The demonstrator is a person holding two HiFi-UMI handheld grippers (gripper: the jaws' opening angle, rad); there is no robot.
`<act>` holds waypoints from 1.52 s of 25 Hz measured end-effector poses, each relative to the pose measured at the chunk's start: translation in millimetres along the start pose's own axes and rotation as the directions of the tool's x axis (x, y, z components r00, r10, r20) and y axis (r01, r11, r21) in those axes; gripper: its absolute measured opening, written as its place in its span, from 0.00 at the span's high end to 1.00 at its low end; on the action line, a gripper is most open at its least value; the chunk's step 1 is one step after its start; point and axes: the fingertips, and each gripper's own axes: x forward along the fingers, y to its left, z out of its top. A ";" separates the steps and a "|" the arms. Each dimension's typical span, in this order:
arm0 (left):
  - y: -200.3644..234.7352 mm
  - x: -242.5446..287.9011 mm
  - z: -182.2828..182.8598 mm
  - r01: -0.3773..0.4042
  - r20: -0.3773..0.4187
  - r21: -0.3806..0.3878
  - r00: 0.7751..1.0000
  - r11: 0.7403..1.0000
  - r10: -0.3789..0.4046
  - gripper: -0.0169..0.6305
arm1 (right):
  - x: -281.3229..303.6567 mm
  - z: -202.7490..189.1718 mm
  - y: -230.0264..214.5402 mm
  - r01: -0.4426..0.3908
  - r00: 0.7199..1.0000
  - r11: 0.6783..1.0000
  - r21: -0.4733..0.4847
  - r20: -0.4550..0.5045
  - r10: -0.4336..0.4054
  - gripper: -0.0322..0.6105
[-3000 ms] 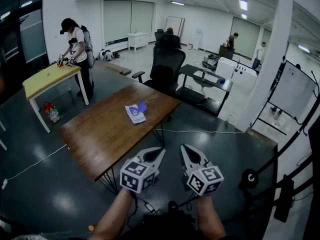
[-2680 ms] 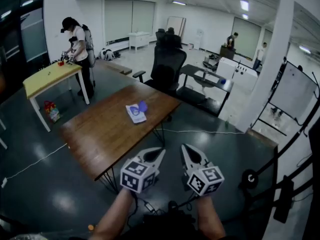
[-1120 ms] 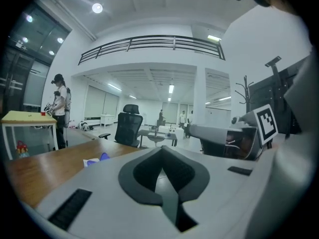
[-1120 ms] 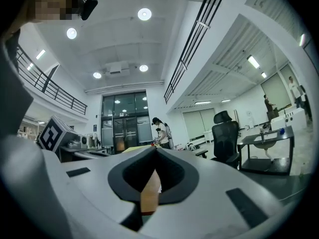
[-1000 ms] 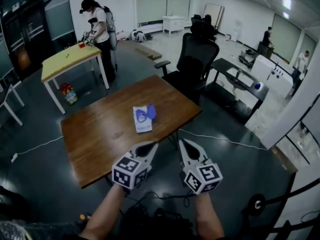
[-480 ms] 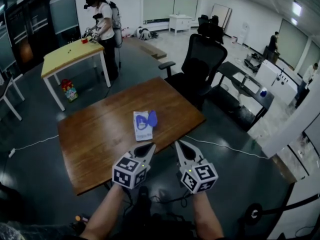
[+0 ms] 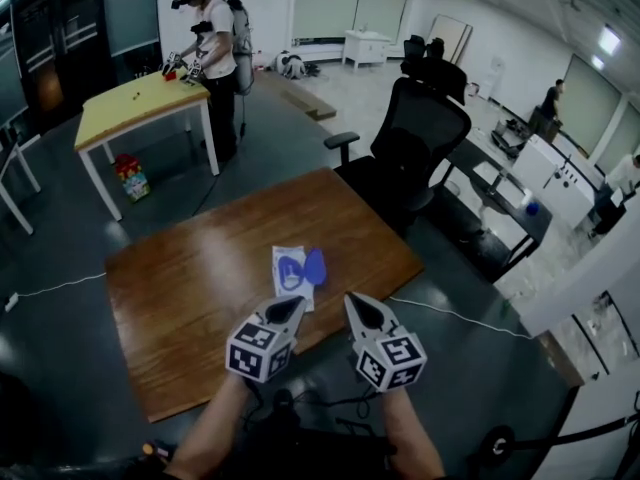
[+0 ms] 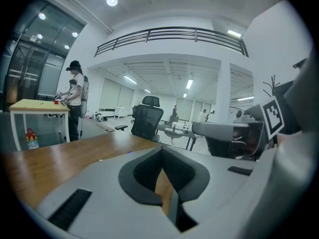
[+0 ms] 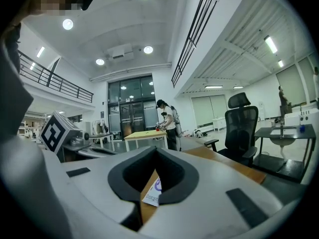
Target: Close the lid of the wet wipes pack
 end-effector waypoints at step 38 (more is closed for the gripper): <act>172.9 113.3 -123.6 -0.166 -0.353 -0.071 0.927 0.984 0.131 0.96 | 182.0 -148.3 -124.9 0.156 0.900 0.986 0.060 -0.420 -0.117 0.94</act>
